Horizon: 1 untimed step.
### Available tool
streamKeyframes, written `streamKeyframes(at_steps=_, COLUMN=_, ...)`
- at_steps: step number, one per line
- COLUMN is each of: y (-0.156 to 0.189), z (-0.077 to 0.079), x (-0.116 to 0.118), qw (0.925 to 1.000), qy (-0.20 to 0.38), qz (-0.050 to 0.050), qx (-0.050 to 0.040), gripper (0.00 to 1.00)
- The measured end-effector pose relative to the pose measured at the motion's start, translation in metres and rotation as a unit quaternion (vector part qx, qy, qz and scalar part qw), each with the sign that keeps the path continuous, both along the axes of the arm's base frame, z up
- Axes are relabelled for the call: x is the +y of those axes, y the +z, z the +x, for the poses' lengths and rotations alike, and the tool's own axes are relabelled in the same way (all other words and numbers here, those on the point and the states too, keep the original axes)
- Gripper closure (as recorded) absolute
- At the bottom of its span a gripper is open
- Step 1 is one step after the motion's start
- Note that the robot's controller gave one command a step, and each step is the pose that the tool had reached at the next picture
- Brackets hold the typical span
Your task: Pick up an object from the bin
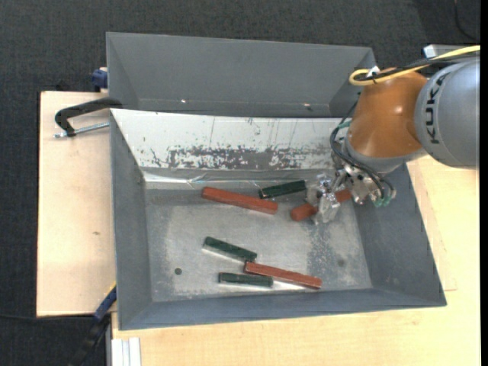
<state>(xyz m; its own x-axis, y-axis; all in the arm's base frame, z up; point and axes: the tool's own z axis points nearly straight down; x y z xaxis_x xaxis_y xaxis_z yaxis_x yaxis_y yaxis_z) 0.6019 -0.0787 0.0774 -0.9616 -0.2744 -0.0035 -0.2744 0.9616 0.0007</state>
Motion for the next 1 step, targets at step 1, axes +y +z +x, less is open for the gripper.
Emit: streamKeyframes(at_steps=1, y=0.0113, z=-0.0005, x=0.0003, qw=1.0000, qy=0.000, qz=0.000, qx=0.0012, gripper=1.00)
